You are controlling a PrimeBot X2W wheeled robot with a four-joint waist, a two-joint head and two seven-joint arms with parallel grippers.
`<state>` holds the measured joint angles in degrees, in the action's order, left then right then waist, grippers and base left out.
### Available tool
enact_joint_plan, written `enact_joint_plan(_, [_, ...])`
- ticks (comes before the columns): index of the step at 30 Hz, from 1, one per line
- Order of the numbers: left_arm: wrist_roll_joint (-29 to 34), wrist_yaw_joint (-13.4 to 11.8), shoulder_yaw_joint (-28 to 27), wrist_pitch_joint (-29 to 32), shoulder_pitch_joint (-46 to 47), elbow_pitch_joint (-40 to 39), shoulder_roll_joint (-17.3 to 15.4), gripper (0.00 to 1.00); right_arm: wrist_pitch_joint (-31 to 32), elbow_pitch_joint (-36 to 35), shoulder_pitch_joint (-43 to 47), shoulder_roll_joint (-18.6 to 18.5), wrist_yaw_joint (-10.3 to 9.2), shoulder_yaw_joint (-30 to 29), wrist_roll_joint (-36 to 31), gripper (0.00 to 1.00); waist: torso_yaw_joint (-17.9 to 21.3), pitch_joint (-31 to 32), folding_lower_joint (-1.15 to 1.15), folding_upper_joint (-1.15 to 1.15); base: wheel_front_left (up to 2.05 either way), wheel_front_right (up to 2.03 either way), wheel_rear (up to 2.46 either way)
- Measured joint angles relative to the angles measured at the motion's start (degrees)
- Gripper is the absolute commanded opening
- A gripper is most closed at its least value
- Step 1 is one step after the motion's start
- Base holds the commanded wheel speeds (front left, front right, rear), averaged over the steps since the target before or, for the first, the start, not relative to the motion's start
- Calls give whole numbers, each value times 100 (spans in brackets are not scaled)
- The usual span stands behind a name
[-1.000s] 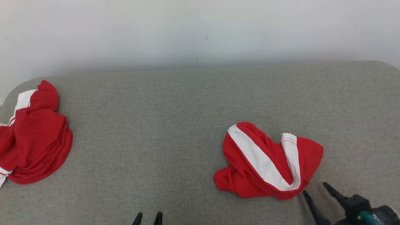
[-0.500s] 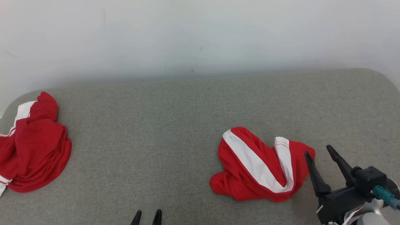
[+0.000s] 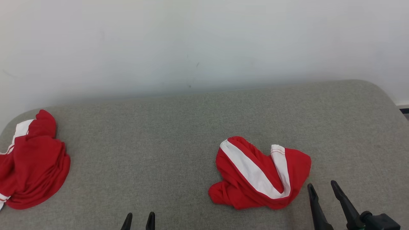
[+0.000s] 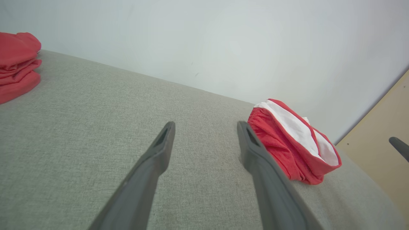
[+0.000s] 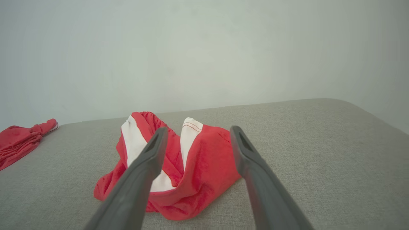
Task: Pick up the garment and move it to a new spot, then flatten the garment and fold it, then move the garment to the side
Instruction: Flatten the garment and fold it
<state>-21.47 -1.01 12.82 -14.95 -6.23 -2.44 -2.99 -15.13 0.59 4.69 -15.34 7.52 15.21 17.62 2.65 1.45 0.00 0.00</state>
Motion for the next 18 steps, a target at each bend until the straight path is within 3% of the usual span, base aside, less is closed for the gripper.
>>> enact_joint_plan(9, [33, 67, -25, 0, -110, -21, 10, 100, -1, -73, 187, 75, 0, 78, 46, 100, 134, 90, 0, 0, 0, 0, 0])
enact_joint_plan(13, [59, 592, 234, 0, 71, 350, -7, 100, -1, -33, 174, 34, 0, 218, 181, 100, 169, 56, 0, 0, 0, 0, 0])
enact_joint_plan(18, [-209, 836, 845, 145, 1229, 964, -386, 100, -1, 0, 3, -100, 0, 427, 256, 100, 243, -73, 0, 0, 0, 0, 0])
